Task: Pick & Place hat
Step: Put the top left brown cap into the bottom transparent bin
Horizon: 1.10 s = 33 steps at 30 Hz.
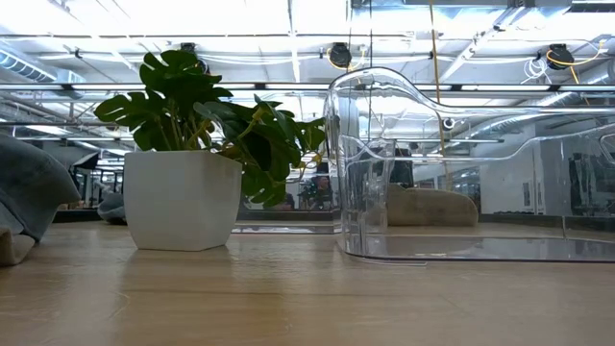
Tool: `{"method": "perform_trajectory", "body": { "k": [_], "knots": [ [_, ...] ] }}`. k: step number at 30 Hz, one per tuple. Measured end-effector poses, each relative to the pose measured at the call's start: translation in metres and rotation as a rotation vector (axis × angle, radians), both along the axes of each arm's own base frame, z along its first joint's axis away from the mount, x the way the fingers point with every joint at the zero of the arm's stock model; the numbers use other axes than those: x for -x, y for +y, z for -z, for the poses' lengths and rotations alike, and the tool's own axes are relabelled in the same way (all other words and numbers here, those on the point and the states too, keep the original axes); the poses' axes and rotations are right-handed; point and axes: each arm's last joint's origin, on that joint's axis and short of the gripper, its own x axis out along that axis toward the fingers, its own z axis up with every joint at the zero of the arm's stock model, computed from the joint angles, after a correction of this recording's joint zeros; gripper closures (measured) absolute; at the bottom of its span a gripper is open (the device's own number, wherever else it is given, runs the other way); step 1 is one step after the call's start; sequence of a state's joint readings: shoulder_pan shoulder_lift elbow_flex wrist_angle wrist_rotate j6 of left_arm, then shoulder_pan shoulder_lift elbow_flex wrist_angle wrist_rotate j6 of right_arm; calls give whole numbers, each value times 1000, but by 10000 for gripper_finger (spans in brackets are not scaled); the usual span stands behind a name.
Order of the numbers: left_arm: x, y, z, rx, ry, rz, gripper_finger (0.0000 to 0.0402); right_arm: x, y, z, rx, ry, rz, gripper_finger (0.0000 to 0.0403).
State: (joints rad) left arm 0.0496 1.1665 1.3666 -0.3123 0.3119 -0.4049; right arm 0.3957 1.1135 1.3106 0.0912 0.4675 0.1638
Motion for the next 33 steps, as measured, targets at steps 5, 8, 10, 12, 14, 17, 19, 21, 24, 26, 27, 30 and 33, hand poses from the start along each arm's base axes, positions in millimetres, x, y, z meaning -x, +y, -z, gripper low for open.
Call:
{"method": "perform_trajectory", "body": {
  "k": [5,8,10,12,14,17,19,21,24,26,27,30,33],
  "knots": [
    [19,2,-11,-13,-51,-13,296,6,3,-4,-3,-8,-22,397],
    [29,4,-14,-18,-55,-24,259,9,7,-10,-3,-10,-43,397],
    [37,5,-16,-21,-57,-35,238,11,9,-15,16,-1,-50,397],
    [44,7,-17,-21,-53,-45,222,12,12,-19,31,27,-65,397],
    [50,8,-18,-17,-45,-53,209,11,16,-24,41,50,-75,397],
    [59,8,-20,-13,-44,-60,195,12,23,-32,48,75,-67,397],
    [65,8,-21,-12,-52,-64,189,13,29,-36,61,90,-80,397],
    [70,7,-23,-12,-62,-63,186,13,34,-41,77,89,-82,397],
    [79,6,-26,-14,-81,-63,182,15,42,-46,110,124,-43,397],
    [86,5,-29,-14,-98,-64,182,17,47,-45,139,171,4,397],
    [88,5,-30,-11,-105,-64,183,17,49,-45,153,194,31,397],
    [94,5,-32,-9,-120,-64,188,17,55,-40,172,236,100,397],
    [98,4,-33,9,-125,-64,192,15,61,-36,183,255,162,397]
  ]
}}
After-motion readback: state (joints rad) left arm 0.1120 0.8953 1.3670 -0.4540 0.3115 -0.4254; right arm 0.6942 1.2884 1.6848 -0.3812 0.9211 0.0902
